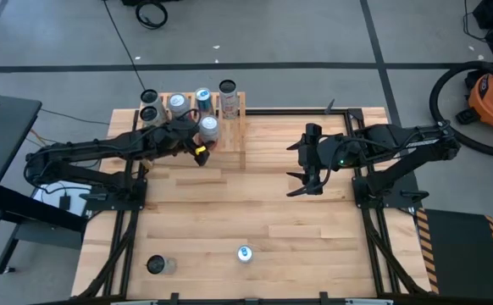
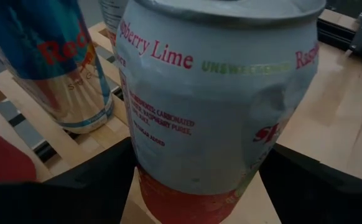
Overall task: Place canned beverage on shelf
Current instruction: Put the pink white soda can on the shelf aligned with the other pink white soda can
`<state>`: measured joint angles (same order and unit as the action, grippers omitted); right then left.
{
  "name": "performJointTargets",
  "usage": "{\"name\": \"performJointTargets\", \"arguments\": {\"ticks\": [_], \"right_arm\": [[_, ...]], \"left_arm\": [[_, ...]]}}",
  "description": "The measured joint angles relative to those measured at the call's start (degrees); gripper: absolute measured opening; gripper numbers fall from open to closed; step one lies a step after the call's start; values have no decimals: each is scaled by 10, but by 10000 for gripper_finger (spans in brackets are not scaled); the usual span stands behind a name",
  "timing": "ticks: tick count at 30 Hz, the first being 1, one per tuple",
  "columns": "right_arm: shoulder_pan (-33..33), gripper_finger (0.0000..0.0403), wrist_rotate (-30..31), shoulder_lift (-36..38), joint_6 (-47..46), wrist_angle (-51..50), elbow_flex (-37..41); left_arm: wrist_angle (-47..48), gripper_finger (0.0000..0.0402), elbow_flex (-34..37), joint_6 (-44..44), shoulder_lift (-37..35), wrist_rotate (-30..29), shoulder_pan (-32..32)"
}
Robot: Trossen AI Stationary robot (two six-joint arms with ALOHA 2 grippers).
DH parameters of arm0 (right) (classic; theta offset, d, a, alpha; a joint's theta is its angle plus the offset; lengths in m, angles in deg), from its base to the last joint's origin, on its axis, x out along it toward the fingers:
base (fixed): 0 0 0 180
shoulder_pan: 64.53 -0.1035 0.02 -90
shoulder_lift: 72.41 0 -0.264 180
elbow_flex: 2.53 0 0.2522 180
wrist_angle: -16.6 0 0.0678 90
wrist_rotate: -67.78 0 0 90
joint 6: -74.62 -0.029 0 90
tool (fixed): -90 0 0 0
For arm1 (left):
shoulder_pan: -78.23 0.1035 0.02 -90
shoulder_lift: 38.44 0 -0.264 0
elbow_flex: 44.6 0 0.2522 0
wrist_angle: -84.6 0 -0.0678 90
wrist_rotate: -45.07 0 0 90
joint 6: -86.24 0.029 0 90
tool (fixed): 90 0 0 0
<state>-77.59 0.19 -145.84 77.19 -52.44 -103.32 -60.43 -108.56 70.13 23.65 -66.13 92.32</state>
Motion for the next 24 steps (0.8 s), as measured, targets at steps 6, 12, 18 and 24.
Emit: {"name": "performJointTargets", "arguments": {"ticks": [6,12,18,24], "right_arm": [[0,329,0,0,0,5,0],[0,329,0,0,0,9,0],[0,329,0,0,0,19,0],[0,329,0,0,0,52,0]], "left_arm": [[1,318,0,3,0,-2,0],[-1,318,0,10,5,-3,0],[-4,318,0,25,6,-52,-2],[-8,318,0,16,6,-84,0]]}}
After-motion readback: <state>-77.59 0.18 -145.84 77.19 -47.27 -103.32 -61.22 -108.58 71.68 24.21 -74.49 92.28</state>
